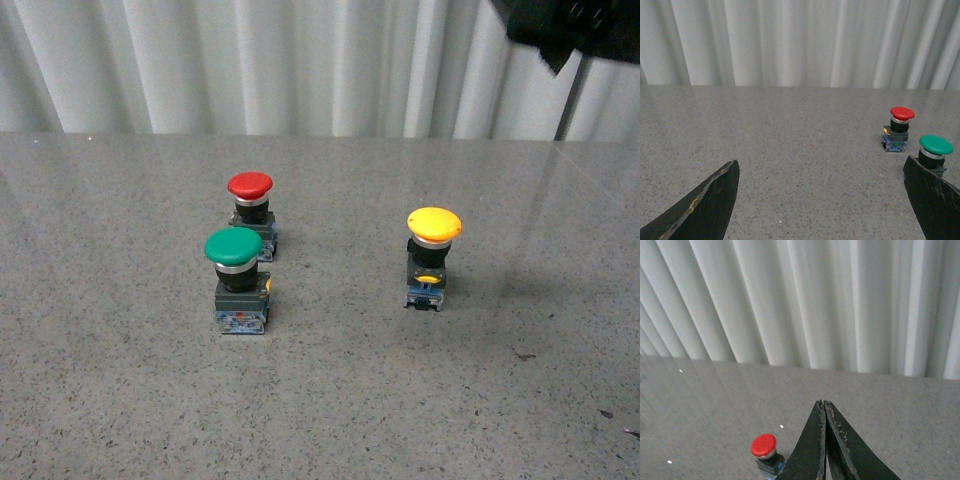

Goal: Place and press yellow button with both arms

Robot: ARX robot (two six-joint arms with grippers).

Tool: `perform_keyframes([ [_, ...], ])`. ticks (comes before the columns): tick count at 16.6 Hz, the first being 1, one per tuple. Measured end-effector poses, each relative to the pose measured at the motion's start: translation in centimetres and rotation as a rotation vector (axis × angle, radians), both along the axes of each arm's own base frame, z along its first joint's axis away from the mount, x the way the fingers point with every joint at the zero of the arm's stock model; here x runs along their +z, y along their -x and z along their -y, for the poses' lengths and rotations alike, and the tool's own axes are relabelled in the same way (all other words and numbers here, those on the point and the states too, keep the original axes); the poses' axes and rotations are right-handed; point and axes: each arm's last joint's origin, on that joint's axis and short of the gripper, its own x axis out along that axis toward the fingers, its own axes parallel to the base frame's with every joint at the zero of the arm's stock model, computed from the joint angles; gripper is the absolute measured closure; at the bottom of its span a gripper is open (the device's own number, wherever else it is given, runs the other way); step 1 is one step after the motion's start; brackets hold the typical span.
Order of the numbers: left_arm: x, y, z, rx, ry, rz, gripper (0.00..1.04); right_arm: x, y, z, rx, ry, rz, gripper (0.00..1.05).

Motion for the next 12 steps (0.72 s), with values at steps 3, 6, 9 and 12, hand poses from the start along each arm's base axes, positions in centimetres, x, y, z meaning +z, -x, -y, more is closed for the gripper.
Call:
perform_keyframes([
  [3,0.0,0.0,0.0,0.0,0.0,0.0,0.07,0.4,2.7,1.5,0.019,-0.03,-0.025,1.03],
  [6,0.0,0.0,0.0,0.0,0.0,0.0,0.07,1.4,6.9,4.8,-0.077,-0.04,-0.013,1.03],
  [9,0.0,0.0,0.0,0.001,0.0,0.0,0.07,-2.5,11.9,11.0,-0.438,0.176,-0.106,1.03],
  [12,0.0,0.0,0.0,0.0,0.0,0.0,0.07,-4.2,16.3,13.0,-0.454,0.19,-0.079,1.03],
])
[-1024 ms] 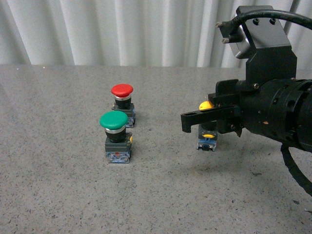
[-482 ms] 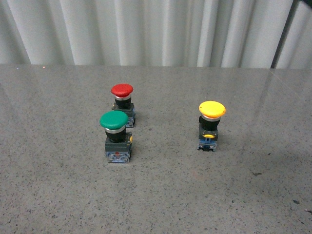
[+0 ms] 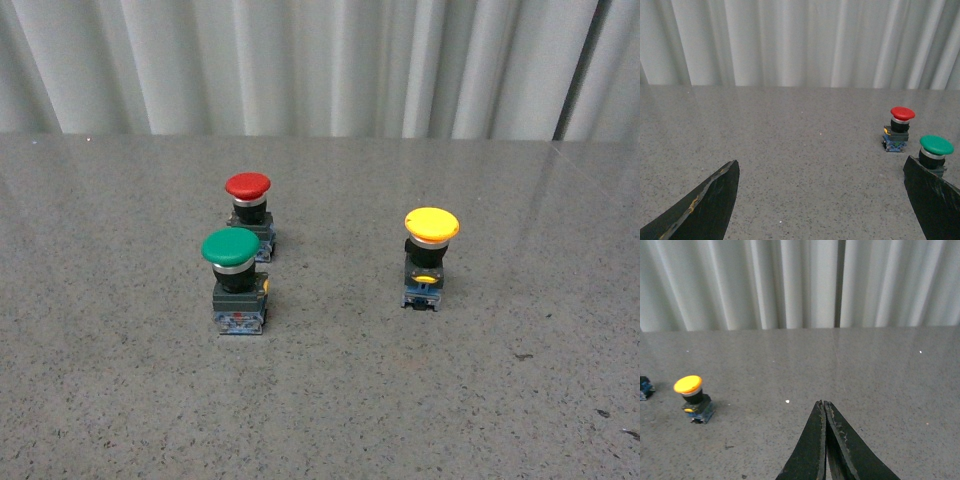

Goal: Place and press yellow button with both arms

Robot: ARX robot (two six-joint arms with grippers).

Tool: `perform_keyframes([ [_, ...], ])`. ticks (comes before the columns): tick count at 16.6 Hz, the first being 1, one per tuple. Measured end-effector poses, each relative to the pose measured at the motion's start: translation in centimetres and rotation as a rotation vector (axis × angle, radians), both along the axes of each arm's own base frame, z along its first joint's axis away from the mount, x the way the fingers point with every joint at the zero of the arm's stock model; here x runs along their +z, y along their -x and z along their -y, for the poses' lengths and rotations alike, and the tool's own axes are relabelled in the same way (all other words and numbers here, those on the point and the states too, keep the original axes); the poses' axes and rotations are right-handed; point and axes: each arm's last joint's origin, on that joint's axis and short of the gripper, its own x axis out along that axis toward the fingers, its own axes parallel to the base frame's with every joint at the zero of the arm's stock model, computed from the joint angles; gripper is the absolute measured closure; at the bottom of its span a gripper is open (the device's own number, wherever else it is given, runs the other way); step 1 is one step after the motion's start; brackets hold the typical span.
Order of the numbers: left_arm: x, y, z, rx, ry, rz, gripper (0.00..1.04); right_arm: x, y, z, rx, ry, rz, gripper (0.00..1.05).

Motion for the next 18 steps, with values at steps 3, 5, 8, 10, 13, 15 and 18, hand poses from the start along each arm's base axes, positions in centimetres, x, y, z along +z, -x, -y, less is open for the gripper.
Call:
perform_keyframes([
  [3,0.0,0.0,0.0,0.0,0.0,0.0,0.07,-0.7,1.2,-0.1,0.012,0.009,0.071,1.03],
  [5,0.0,0.0,0.0,0.0,0.0,0.0,0.07,-1.7,1.1,-0.1,0.013,0.01,0.052,1.03],
  [8,0.0,0.0,0.0,0.0,0.0,0.0,0.07,-2.1,1.1,-0.1,0.013,0.013,0.063,1.03],
  [10,0.0,0.0,0.0,0.0,0.0,0.0,0.07,-2.5,1.1,-0.1,0.013,0.014,0.056,1.03],
  [13,0.0,0.0,0.0,0.0,0.0,0.0,0.07,-3.0,1.2,-0.1,0.012,0.014,0.074,1.03],
  [15,0.0,0.0,0.0,0.0,0.0,0.0,0.07,-3.6,1.1,-0.1,0.014,0.017,0.059,1.03],
  [18,0.0,0.0,0.0,0.0,0.0,0.0,0.07,-3.6,1.2,-0.1,0.013,0.017,0.066,1.03],
])
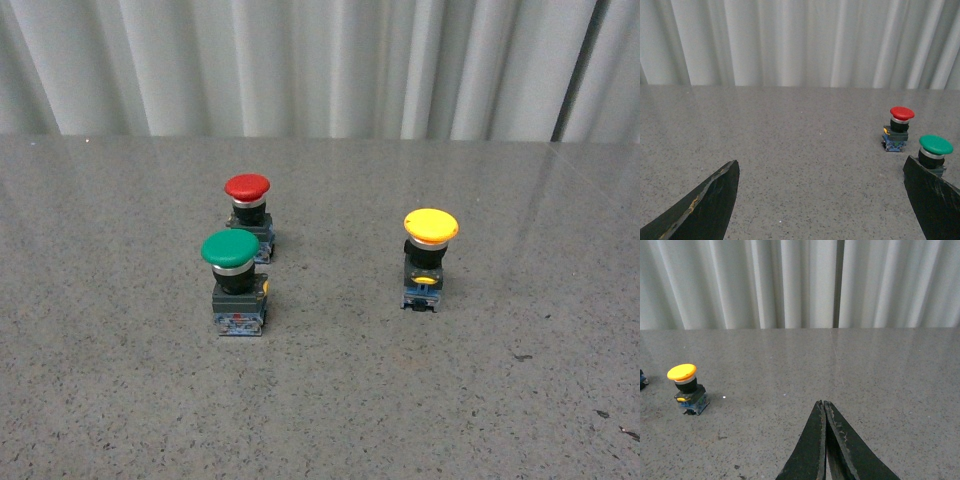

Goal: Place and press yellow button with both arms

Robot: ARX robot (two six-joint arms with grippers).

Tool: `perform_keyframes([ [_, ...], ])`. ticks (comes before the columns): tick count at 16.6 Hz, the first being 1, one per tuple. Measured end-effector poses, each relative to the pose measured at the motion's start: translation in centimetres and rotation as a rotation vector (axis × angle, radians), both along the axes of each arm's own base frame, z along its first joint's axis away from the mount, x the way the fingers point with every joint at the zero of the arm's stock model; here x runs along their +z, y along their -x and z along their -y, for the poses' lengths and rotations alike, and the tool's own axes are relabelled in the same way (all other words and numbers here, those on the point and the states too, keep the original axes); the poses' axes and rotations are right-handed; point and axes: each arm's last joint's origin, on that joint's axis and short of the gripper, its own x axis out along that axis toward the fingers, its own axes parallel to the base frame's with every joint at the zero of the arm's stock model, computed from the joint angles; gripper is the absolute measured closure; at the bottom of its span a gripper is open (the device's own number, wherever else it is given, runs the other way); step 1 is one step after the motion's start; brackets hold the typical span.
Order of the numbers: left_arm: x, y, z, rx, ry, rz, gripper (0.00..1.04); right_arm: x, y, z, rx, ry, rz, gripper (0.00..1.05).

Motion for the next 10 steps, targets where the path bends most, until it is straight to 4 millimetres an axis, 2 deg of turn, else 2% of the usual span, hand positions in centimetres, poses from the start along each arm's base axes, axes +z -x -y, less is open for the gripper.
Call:
perform_keyframes([
  [3,0.0,0.0,0.0,0.0,0.0,0.0,0.07,0.0,0.0,0.0,0.0,0.0,0.0,1.03],
  [4,0.0,0.0,0.0,0.0,0.0,0.0,0.07,0.0,0.0,0.0,0.0,0.0,0.0,0.98],
  [10,0.0,0.0,0.0,0.0,0.0,0.0,0.07,0.0,0.0,0.0,0.0,0.0,0.0,0.33],
])
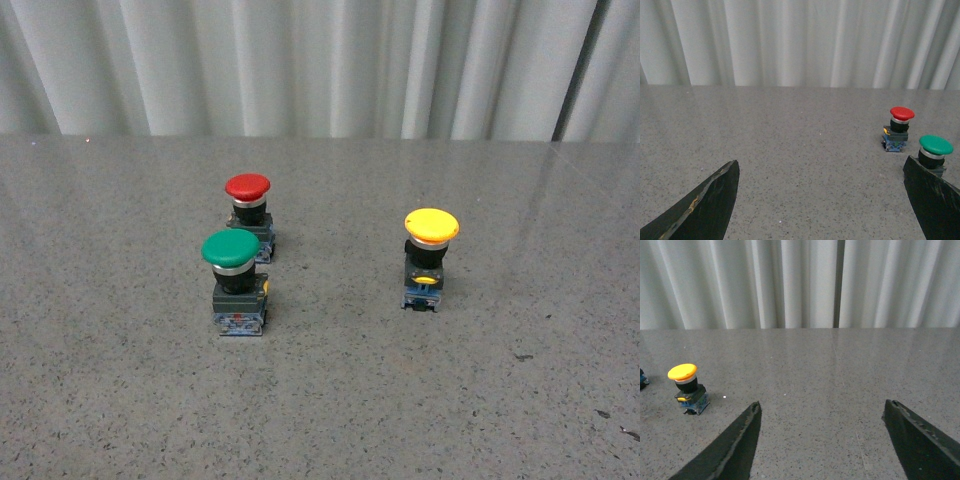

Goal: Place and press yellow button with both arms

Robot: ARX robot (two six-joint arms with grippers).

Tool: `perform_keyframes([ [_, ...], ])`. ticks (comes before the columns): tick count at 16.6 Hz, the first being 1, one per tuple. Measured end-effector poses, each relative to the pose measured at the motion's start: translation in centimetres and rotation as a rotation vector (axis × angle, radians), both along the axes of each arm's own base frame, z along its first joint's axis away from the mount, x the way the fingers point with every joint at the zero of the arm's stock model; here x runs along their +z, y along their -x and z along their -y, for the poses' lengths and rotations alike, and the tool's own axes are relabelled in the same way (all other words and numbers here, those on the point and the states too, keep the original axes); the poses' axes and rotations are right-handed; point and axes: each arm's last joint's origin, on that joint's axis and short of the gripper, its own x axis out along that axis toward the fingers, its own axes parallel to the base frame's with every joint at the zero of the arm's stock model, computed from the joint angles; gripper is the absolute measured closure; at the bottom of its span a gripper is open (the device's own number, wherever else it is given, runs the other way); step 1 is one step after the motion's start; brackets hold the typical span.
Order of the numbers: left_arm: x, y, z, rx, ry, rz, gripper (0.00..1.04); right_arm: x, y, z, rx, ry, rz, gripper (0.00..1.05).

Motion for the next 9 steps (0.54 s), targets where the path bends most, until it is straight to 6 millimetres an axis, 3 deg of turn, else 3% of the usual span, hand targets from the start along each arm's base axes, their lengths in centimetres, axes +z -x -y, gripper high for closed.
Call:
perform_keyframes([
  [3,0.0,0.0,0.0,0.0,0.0,0.0,0.07,0.0,0.0,0.0,0.0,0.0,0.0,0.04],
  [9,0.0,0.0,0.0,0.0,0.0,0.0,0.07,0.0,0.0,0.0,0.0,0.0,0.0,0.07],
])
